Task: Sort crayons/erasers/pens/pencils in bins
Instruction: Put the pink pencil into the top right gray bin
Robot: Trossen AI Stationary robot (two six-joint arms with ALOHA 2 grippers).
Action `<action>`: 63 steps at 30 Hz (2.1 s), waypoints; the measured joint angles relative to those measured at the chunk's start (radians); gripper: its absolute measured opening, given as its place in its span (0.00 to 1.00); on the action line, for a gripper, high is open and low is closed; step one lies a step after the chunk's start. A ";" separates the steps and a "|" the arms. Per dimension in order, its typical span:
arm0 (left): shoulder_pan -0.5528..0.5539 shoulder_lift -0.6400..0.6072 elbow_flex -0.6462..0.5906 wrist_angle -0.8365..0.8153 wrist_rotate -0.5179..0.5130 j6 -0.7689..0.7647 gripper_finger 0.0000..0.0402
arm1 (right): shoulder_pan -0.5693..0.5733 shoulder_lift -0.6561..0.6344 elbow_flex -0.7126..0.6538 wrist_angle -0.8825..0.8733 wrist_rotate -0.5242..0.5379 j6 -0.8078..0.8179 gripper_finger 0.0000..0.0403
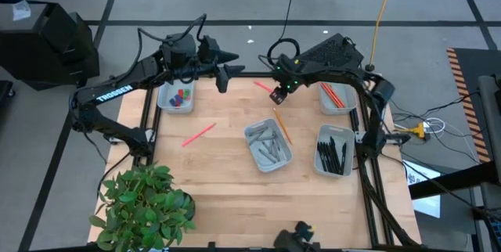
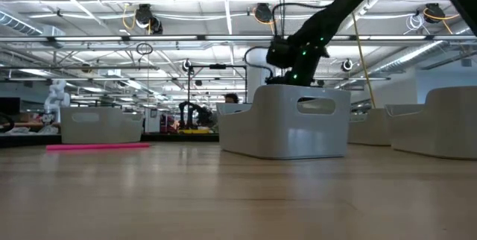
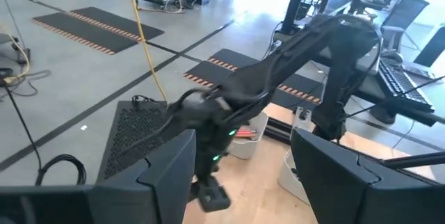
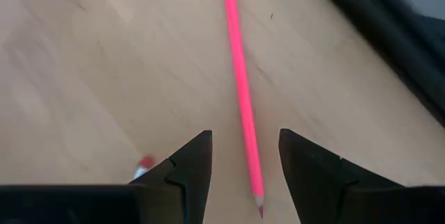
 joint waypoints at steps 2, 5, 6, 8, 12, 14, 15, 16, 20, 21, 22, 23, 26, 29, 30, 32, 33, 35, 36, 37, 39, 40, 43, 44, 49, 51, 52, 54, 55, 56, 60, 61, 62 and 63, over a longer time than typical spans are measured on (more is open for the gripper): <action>-0.003 0.000 0.000 0.000 0.000 -0.014 0.60 | -0.001 0.042 0.022 -0.013 0.000 -0.014 0.40; -0.009 0.000 0.000 0.000 0.000 -0.030 0.60 | -0.006 0.082 0.031 -0.020 0.000 -0.039 0.40; -0.012 0.000 0.000 0.000 0.000 -0.034 0.60 | -0.008 0.090 0.031 -0.030 -0.001 -0.048 0.40; -0.015 0.000 0.000 0.000 0.000 -0.038 0.60 | -0.008 0.104 0.031 -0.041 0.000 -0.068 0.38; -0.014 0.000 0.000 0.000 -0.005 -0.047 0.60 | -0.009 0.118 0.037 -0.070 0.004 -0.100 0.31; -0.014 0.000 0.000 0.000 -0.008 -0.048 0.60 | -0.010 0.126 0.037 -0.078 0.004 -0.109 0.26; -0.015 0.000 0.000 0.000 -0.009 -0.048 0.60 | -0.010 0.128 0.037 -0.085 0.004 -0.109 0.23; -0.015 0.000 0.000 0.000 -0.009 -0.048 0.60 | -0.010 0.129 0.037 -0.094 0.004 -0.109 0.21; -0.015 0.000 0.000 0.000 -0.009 -0.048 0.60 | -0.010 0.131 0.036 -0.120 0.007 -0.115 0.11; -0.015 0.000 0.000 0.000 -0.009 -0.048 0.60 | -0.010 0.131 0.036 -0.125 0.007 -0.115 0.09; -0.015 0.000 0.000 0.000 -0.009 -0.048 0.60 | -0.010 0.132 0.035 -0.132 0.008 -0.116 0.07; -0.015 0.000 0.000 -0.001 -0.009 -0.048 0.60 | -0.010 0.132 0.035 -0.140 0.008 -0.116 0.06; -0.015 0.000 0.000 -0.001 -0.010 -0.047 0.60 | -0.010 0.135 0.034 -0.172 0.008 -0.116 0.03; -0.015 0.000 0.000 -0.001 -0.009 -0.047 0.60 | -0.010 0.135 0.034 -0.216 0.007 -0.106 0.04; -0.015 0.000 0.000 -0.001 -0.009 -0.047 0.60 | -0.010 0.135 0.034 -0.232 0.006 -0.099 0.04; -0.015 0.000 0.000 -0.001 -0.009 -0.043 0.60 | -0.010 0.135 0.033 -0.275 0.005 -0.089 0.04; -0.015 0.000 0.000 -0.001 -0.009 -0.039 0.60 | -0.009 0.135 0.033 -0.298 0.004 -0.083 0.04; -0.015 0.000 0.000 -0.001 -0.009 -0.036 0.60 | -0.007 0.135 0.033 -0.352 0.004 -0.071 0.04; -0.015 0.000 0.000 -0.001 -0.009 -0.035 0.60 | -0.007 0.135 0.033 -0.381 0.004 -0.062 0.04; -0.015 0.000 0.000 -0.001 -0.009 -0.033 0.60 | -0.007 0.135 0.033 -0.416 0.003 -0.052 0.04; -0.015 0.000 0.000 -0.001 -0.009 -0.025 0.60 | -0.007 0.135 0.031 -0.484 0.002 -0.034 0.04; -0.015 0.000 0.000 -0.002 -0.009 -0.021 0.60 | -0.007 0.135 0.031 -0.516 0.001 -0.027 0.04; -0.015 0.000 0.000 -0.002 -0.009 -0.009 0.60 | -0.007 0.135 0.031 -0.571 0.001 -0.014 0.04; -0.015 0.000 0.000 -0.002 -0.009 -0.005 0.60 | -0.007 0.135 0.030 -0.572 0.001 -0.012 0.04; -0.015 0.000 0.000 -0.003 -0.009 0.005 0.60 | -0.007 0.134 0.030 -0.539 0.002 0.022 0.05; -0.015 0.000 0.000 -0.010 -0.009 0.005 0.60 | -0.007 0.134 0.030 -0.523 0.002 0.033 0.08; -0.015 0.000 0.000 -0.017 -0.009 0.005 0.60 | -0.007 0.134 0.030 -0.519 0.002 0.039 0.10; -0.015 0.000 0.000 -0.032 -0.009 0.005 0.60 | -0.007 0.134 0.030 -0.515 0.000 0.043 0.14; -0.015 0.000 0.000 -0.039 -0.009 0.005 0.60 | -0.007 0.133 0.030 -0.512 0.000 0.044 0.16; -0.015 0.000 0.000 -0.044 -0.009 0.005 0.60 | -0.006 0.133 0.030 -0.510 0.000 0.047 0.17; -0.015 0.000 0.000 -0.048 -0.009 0.005 0.60 | 0.005 0.133 0.030 -0.504 0.003 0.065 0.18; -0.015 0.000 0.000 -0.048 -0.009 0.005 0.60 | 0.008 0.133 0.030 -0.501 0.004 0.075 0.17; -0.015 0.000 0.000 -0.048 -0.009 0.005 0.60 | 0.012 0.133 0.030 -0.498 0.005 0.084 0.16; -0.015 0.000 0.000 -0.048 -0.009 0.005 0.60 | 0.016 0.133 0.030 -0.493 0.008 0.095 0.14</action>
